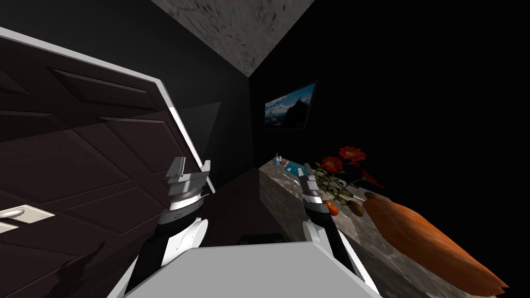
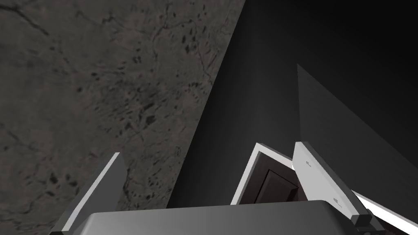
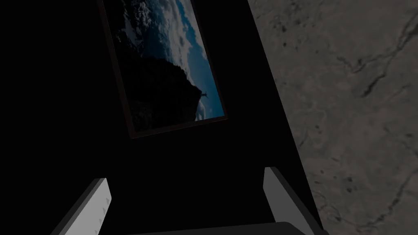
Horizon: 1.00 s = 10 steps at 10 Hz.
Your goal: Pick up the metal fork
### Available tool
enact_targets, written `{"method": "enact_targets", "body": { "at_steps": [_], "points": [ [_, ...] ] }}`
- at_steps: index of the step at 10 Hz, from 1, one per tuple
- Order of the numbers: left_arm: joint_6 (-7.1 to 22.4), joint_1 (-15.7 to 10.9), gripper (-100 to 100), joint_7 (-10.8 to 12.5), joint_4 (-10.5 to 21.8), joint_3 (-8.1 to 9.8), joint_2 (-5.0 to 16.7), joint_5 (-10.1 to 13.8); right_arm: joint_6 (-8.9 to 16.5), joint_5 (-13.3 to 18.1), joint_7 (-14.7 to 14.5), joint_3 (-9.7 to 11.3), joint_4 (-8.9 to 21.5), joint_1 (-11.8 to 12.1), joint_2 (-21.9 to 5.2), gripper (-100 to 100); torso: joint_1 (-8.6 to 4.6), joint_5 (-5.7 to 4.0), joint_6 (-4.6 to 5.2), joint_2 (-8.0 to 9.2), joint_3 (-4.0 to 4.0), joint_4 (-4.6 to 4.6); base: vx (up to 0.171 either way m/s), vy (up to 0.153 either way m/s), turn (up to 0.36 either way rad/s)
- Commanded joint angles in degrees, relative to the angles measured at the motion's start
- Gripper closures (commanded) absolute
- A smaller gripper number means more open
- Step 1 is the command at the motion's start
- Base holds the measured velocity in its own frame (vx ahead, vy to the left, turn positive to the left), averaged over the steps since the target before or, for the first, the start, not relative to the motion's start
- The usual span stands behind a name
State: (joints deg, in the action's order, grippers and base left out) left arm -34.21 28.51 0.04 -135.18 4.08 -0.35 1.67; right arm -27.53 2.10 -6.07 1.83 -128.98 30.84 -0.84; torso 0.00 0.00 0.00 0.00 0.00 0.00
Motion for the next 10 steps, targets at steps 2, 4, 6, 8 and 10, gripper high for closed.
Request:
{"method": "enact_targets", "body": {
  "at_steps": [2,4,6,8,10],
  "points": [
    [0.00,0.00,0,0.00,0.00,0.00,0.00,0.00,-0.32,0.87,-1.80,-1.55,0.79,2.58,-3.80,-100,0.11,0.02,0.01,0.03,0.02,0.00,-0.009,0.059,-0.026],
    [0.00,0.00,0,0.00,0.00,-0.01,-0.01,0.00,-0.58,1.78,-3.60,-3.05,1.69,5.24,-6.87,-100,0.33,0.07,0.01,0.05,0.03,0.01,0.006,0.096,-0.028],
    [0.00,0.00,0,0.00,0.00,-0.01,-0.01,0.00,-0.80,2.95,-5.78,-4.89,2.89,8.60,-10.35,-100,0.28,0.07,0.01,0.00,0.00,0.00,0.007,0.090,-0.018],
    [0.00,0.00,0,0.00,0.00,-0.01,-0.01,0.00,-0.95,4.33,-8.22,-6.94,4.35,12.49,-14.29,-100,0.47,0.10,0.01,0.00,0.00,0.00,0.018,0.134,-0.011],
    [0.00,0.00,0,0.00,0.00,-0.01,-0.01,0.00,-0.99,5.08,-9.49,-7.98,5.15,14.59,-16.59,-100,0.45,0.11,0.00,-0.12,-0.07,-0.02,0.037,0.099,-0.003]
  ]
}}
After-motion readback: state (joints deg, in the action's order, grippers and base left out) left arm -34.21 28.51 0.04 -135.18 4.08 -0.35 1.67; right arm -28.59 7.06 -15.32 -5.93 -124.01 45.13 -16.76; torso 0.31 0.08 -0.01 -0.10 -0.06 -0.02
